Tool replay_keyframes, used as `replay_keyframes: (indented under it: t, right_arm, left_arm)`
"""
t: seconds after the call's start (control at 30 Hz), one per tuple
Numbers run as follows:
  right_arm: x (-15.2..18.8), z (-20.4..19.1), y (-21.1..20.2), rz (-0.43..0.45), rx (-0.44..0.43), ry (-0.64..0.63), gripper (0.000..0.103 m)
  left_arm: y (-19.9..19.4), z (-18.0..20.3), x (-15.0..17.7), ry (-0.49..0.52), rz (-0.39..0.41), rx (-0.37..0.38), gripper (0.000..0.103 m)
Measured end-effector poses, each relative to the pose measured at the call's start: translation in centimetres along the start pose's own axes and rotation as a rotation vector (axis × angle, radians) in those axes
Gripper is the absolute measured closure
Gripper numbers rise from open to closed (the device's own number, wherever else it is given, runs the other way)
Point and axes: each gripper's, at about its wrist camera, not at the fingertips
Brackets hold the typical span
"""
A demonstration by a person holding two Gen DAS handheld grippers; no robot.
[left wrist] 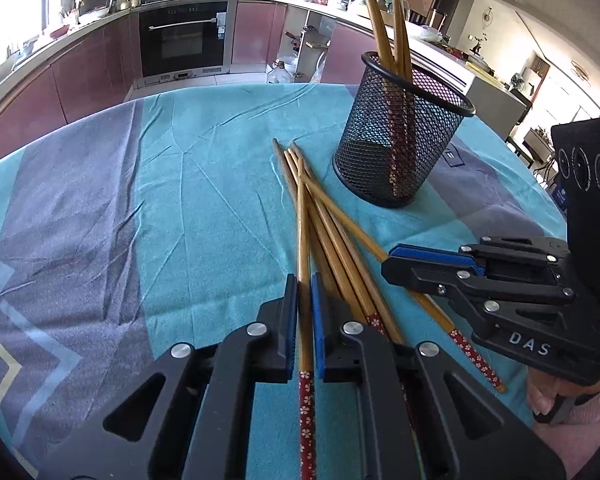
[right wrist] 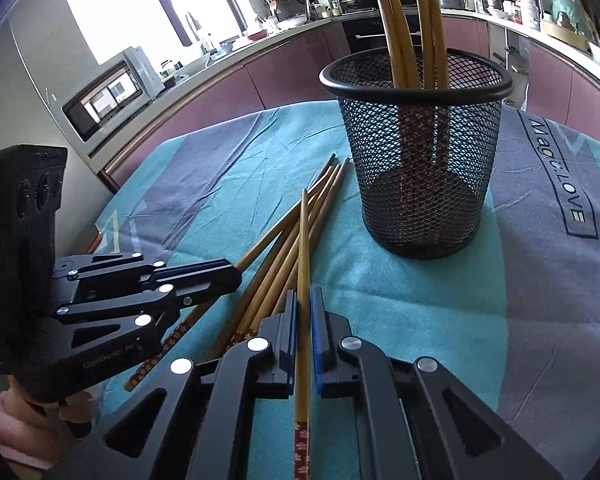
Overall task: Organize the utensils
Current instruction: 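Close the left tool on a chopstick while the right tool grasps another, then lift the left tool's chopstick upright over the cup while the right tool lifts its own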
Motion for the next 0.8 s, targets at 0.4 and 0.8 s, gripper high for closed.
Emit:
replay_keyframes:
  t: [0.4, 0.8]
  right_arm:
    - [-0.6, -0.5, 1.1, -0.003, 0.024, -0.024, 0.097]
    - [-0.6, -0.1, -2.0, 0.054, -0.039, -0.015, 0.097]
  left_arm:
    - [1.3, 0.0, -1.1, 0.039, -0.023, -0.005, 0.090]
    - [-1.1, -0.9, -1.1, -0.006, 0.037, 0.018, 0.095]
Point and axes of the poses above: each gripper's, at about its wrist camera, not at the fingertips, and y roughly the way its jaws point, z to its right, x to its underside, and after that the axes turned 11 degrees about y, right-handed
